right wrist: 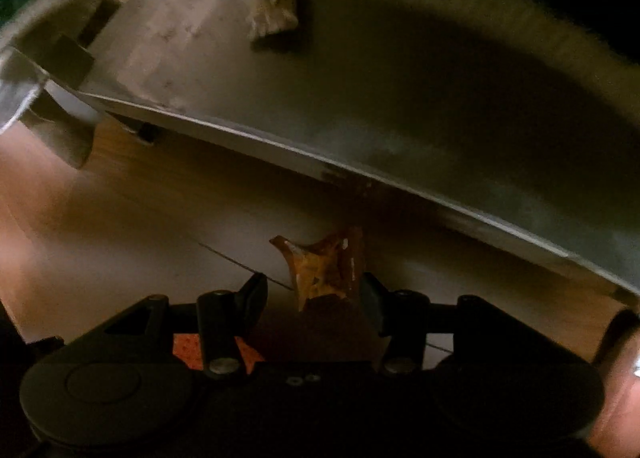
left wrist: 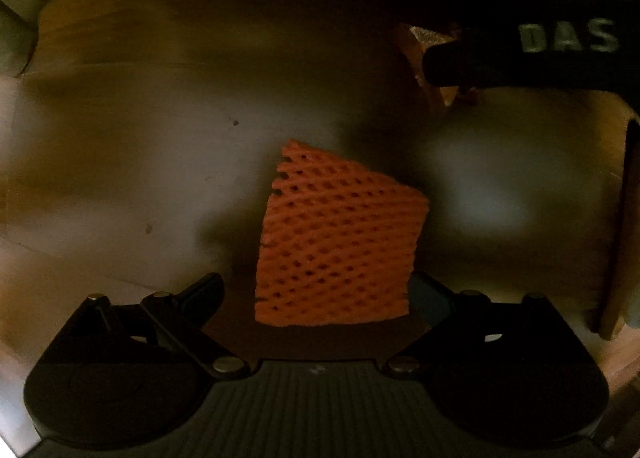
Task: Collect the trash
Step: 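Grasp the orange mesh net with the left tool while the right tool grasps the orange snack wrapper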
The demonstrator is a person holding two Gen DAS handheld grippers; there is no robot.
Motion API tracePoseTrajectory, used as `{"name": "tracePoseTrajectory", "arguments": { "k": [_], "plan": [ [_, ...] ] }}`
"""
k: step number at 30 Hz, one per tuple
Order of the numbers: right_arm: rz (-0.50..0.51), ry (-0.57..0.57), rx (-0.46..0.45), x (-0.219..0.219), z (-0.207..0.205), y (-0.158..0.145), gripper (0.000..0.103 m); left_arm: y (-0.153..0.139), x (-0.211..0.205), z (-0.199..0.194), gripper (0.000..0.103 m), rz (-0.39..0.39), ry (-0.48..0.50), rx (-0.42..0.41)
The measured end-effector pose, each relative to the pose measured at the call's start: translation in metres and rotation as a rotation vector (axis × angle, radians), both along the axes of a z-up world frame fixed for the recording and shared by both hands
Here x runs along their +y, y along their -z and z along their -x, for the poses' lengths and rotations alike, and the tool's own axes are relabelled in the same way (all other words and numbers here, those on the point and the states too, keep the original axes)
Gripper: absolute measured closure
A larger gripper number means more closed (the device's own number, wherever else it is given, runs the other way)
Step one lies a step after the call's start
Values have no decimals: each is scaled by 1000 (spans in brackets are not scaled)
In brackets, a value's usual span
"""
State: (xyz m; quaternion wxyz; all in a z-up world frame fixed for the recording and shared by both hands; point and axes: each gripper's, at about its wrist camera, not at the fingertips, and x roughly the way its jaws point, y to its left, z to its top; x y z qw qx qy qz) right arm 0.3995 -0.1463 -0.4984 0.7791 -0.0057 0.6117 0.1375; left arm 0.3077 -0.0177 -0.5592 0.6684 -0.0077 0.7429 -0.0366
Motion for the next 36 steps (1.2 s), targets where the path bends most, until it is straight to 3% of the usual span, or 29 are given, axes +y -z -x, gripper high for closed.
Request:
{"name": "tracePoseTrajectory", "arguments": {
  "k": [2,10,12,15,18,20,28,36],
  "plan": [
    [18,-3,6,2,-2,8,52,4,-3,1,21,8,15,3],
    [42,-40,49,14,-6,27,55,13,-7,1,25,15,4,-29],
    [37,-35,44,14,-7,29,56,10,-8,2,36,24,14,-41],
    [34,-28,49,15,-7,27,72,8,-12,1,51,40,12,-27],
    [32,-34,42,15,-5,23,75,6,-13,-5,72,67,-21,2],
    [34,-28,40,14,-5,19,77,4,-13,-6,77,56,-33,5],
    [28,24,41,2,6,-16,79,-30,1,-8,79,21,-160,-10],
    [16,69,-9,-3,33,-85,79,-104,12,10,79,27,-291,-82]
  ]
}}
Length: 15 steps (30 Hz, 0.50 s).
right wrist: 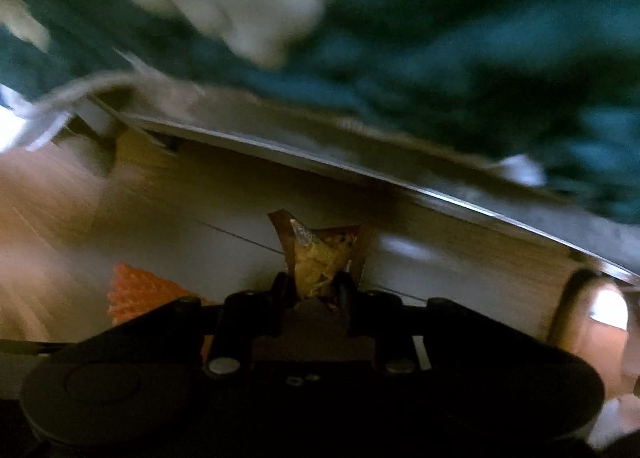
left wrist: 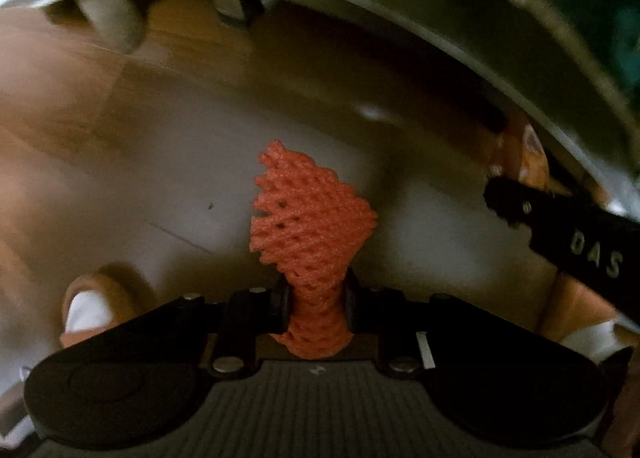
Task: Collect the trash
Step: 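Grasp the orange mesh net with the left tool while the right tool grasps the orange snack wrapper, then carry the orange mesh net and snack wrapper up to the teal bin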
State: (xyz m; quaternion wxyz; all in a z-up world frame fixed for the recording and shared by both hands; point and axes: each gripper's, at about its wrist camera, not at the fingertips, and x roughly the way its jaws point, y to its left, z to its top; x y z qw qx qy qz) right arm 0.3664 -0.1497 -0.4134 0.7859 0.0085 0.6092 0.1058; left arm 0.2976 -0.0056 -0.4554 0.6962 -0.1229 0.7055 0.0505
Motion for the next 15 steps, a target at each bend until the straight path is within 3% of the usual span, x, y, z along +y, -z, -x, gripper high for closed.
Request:
{"name": "tracePoseTrajectory", "arguments": {
  "k": [9,15],
  "plan": [
    [-58,23,-134,-18,54,-107,79,-119,14,40,79,30,-56,-172],
    [-117,8,-259,-27,101,-177,79,-194,23,64,79,38,-41,-302]
  ]
}}
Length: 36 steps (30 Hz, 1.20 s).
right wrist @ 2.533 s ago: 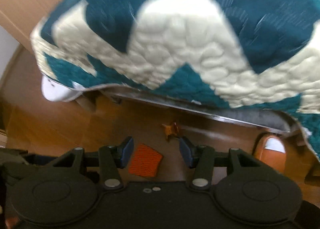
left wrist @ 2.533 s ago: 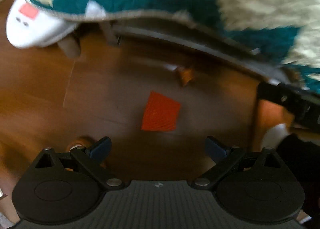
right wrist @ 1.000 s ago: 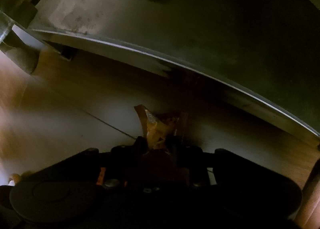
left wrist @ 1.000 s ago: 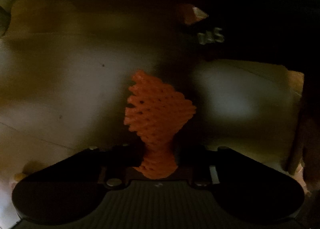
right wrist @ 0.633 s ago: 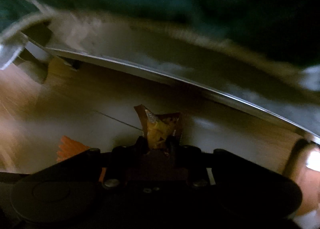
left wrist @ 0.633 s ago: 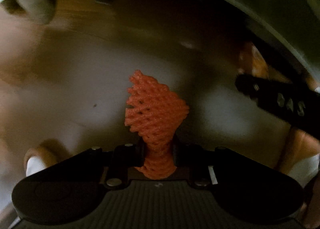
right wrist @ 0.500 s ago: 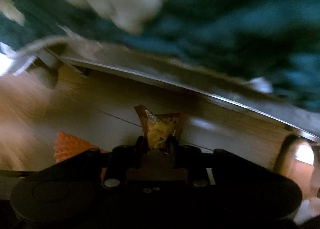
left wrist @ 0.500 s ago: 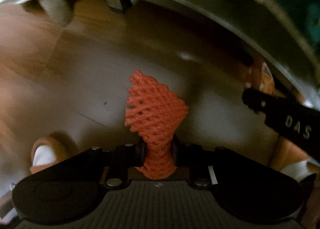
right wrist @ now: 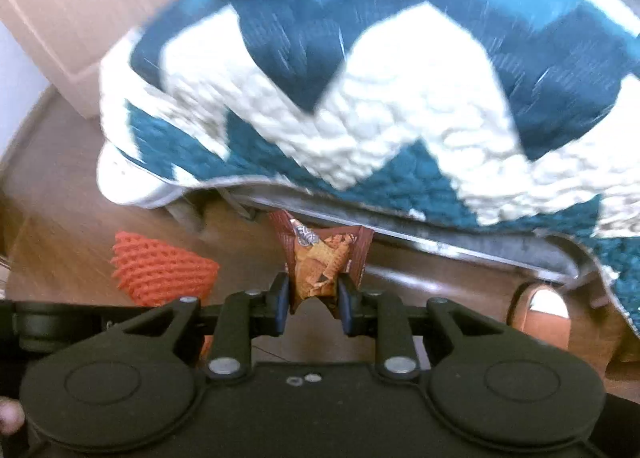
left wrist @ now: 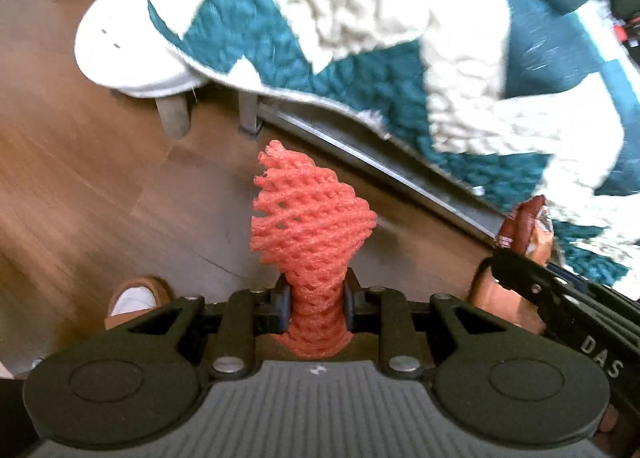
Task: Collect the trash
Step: 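Carry the orange mesh net and snack wrapper up to the teal bin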
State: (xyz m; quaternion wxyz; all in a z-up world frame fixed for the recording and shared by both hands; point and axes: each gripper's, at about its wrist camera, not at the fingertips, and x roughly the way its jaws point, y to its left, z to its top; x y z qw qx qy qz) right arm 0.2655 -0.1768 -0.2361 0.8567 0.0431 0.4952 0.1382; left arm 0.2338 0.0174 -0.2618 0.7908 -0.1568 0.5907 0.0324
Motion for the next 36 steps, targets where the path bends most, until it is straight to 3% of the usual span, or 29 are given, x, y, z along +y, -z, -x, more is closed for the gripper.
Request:
{"name": "tracePoseTrajectory", "arguments": {
  "k": [9,17,28,33,36],
  "plan": [
    [-37,-32,-216,-20,58,-98,79,-100,-10,36,79,20,42,-213],
    [-64,-36,-429,-37,72,-192,79,-201,-18,34,79,37,82,-444],
    [-8,-64,-721,-43,24,-326,79,-361,-35,-29,79,-42,156,-730],
    [14,-54,-755,-39,-13,-362,79,-402,-42,-77,79,-30,185,-758],
    [31,-45,-749,-37,-38,-369,79,-410,-49,-105,79,-47,204,-756]
  ]
}}
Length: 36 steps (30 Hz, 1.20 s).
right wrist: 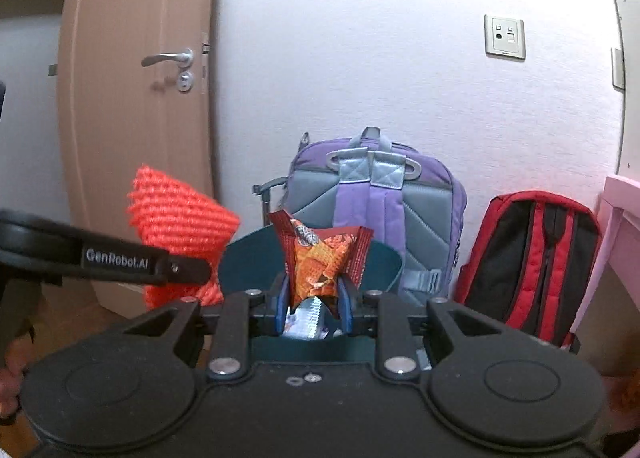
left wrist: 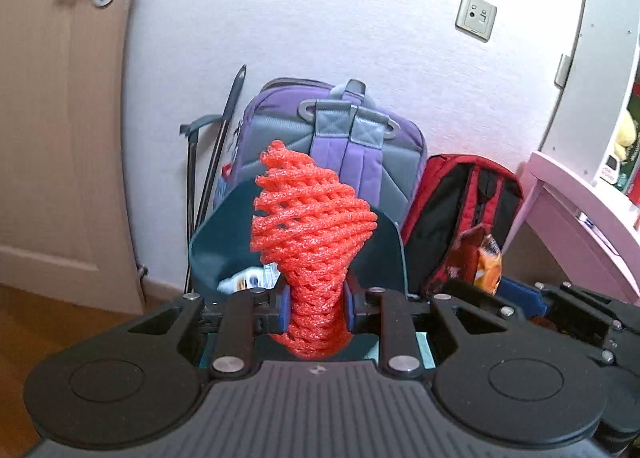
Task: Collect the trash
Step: 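Carry the orange mesh net and snack wrapper up to the teal bin, then open both tools to release the mesh net and wrapper into the bin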
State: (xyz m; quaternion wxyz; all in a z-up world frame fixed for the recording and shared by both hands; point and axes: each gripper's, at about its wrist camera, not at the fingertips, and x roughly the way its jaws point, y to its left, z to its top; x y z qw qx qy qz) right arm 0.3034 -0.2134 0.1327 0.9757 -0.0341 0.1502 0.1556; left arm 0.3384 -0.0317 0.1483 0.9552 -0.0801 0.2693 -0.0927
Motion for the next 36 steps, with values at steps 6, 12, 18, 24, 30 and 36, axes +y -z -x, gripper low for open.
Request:
{"name": "tracePoseTrajectory", "arguments": {
  "k": [6,12,18,24,30,36],
  "plan": [
    [34,5,57,8,-42,8,79,11,-6,-46,79,-18,2,56],
    [62,3,147,19,-81,31,78,37,-14,-88,79,-44,7,137],
    [95,-3,210,27,-104,51,77,61,-15,-116,79,-64,10,201],
    [101,-14,253,30,-115,61,75,75,-13,-129,78,-71,0,236],
    [106,-18,259,31,-114,63,68,77,-14,-125,46,-69,-15,222],
    [90,-21,237,25,-99,58,61,65,-14,-109,34,-65,-16,184]
  ]
}}
